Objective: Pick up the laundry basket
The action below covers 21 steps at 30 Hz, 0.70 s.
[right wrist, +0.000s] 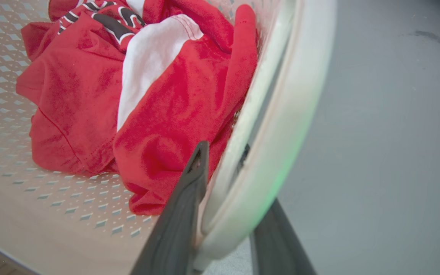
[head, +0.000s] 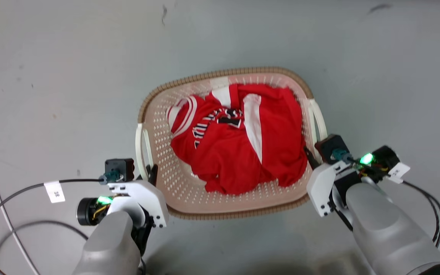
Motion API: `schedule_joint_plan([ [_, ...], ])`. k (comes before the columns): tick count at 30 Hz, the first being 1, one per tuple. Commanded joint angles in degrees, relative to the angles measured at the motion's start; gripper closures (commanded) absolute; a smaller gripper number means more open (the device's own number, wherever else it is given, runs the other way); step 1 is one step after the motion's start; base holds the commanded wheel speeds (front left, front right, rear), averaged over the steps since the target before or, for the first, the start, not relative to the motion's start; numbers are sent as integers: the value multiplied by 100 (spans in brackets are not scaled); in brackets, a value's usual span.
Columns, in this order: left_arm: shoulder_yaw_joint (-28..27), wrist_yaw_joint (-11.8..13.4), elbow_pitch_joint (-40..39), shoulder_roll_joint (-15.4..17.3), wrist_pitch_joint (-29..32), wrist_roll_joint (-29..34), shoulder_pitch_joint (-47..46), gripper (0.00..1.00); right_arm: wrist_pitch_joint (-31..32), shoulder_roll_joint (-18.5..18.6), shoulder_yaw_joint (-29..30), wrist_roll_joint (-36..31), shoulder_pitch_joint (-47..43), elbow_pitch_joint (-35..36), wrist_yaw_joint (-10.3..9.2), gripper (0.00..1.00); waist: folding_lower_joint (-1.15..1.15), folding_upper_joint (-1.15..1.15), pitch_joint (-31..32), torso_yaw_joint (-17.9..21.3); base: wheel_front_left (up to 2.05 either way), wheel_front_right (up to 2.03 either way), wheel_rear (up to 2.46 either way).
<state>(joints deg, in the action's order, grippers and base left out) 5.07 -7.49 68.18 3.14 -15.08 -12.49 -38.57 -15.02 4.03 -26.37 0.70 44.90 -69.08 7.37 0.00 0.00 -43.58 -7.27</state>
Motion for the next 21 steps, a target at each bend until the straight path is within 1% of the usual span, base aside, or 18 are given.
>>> schedule_joint_plan([
  [1, 62, 10, 20, 43, -15, -27, 66, 100, -24, -67, -81, 26, -114, -43, 22, 100, 0, 0, 368, 38, 0, 0, 0],
  [10, 662, 9, 380, 55, 27, -335, 241, 100, 41, -138, -351, 500, -412, -343, 22, 100, 0, 0, 1356, 220, 0, 0, 0],
  [21, 1253, 9, 488, 120, 783, -876, 549, 100, 770, -148, -1142, 1462, -1015, -227, 26, 100, 0, 0, 2542, 491, 0, 0, 0],
])
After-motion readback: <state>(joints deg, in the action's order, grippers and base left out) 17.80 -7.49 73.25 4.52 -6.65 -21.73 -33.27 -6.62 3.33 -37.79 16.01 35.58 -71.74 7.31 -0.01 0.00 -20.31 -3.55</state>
